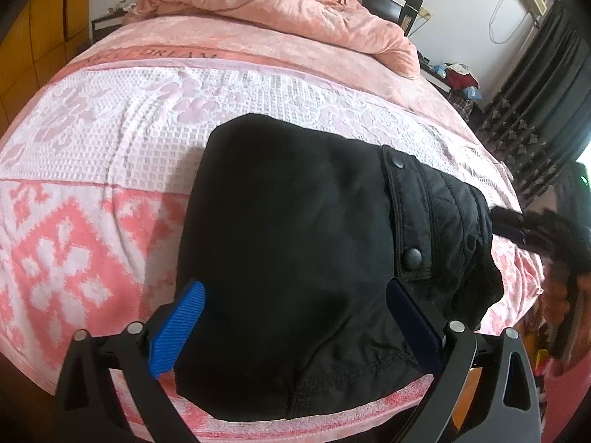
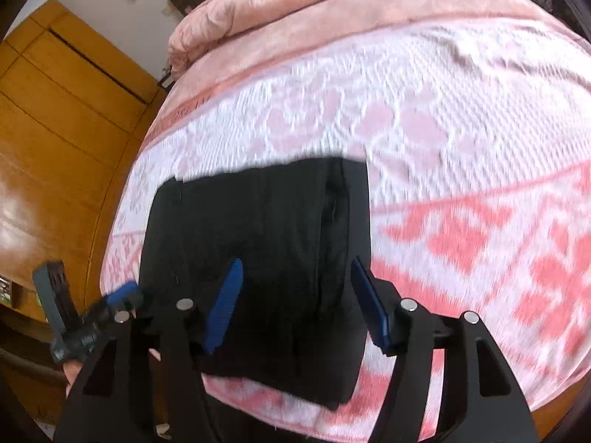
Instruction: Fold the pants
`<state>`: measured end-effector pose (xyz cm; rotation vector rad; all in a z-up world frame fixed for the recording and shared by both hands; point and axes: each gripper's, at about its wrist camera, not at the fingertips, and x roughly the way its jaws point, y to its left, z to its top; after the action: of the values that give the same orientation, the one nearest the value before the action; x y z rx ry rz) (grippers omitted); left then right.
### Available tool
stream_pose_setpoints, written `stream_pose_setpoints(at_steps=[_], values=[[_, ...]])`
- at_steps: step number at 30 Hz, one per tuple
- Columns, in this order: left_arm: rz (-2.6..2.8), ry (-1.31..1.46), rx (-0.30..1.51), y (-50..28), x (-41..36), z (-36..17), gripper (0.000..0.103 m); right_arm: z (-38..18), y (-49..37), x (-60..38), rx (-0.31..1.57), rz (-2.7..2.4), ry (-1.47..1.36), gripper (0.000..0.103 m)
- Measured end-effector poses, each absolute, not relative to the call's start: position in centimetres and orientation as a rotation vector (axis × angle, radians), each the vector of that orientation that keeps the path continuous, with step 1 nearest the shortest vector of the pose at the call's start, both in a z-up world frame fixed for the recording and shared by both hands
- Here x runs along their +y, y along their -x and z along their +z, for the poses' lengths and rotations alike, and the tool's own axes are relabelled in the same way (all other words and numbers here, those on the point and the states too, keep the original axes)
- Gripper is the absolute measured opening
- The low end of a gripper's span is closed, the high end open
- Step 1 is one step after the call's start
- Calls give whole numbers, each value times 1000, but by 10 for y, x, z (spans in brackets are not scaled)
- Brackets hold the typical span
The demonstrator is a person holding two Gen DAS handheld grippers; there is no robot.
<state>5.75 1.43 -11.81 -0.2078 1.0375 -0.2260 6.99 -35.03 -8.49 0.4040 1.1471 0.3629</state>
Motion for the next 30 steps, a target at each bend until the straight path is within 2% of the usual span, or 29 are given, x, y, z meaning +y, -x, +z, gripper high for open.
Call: stream_pose_setpoints(at_steps=[6,9,11,13,14,18,24,28,29,30], values=[[-228,196,1033,-57,13,-115,99,-109,-114,-351,1217,368,-430,64],[-226,179,1026,-56,12,-114,99,-116,-128,-344,1234,405,-473,48],[-229,172,1019,-56,11,-113,99,-114,-133,-337,1231,427,-472,19],[-229,162,1011,-55,10,-111,99,-109,-134,-332,1214,424,-427,8],[-229,155,1004,-55,10,-109,99,-107,-135,-330,1203,424,-409,7],[-231,142,983,-53,6,-104,99,-103,-144,-330,1183,404,-403,6],[-236,133,967,-52,3,-99,99,-128,-148,-328,1233,356,-391,7],[-235,127,965,-51,2,-98,99,-121,-137,-332,1206,361,-396,18],[-235,126,966,-51,2,-98,99,-118,-134,-333,1202,357,-392,27],[-236,126,968,-51,2,-99,99,-114,-128,-335,1193,355,-390,31]])
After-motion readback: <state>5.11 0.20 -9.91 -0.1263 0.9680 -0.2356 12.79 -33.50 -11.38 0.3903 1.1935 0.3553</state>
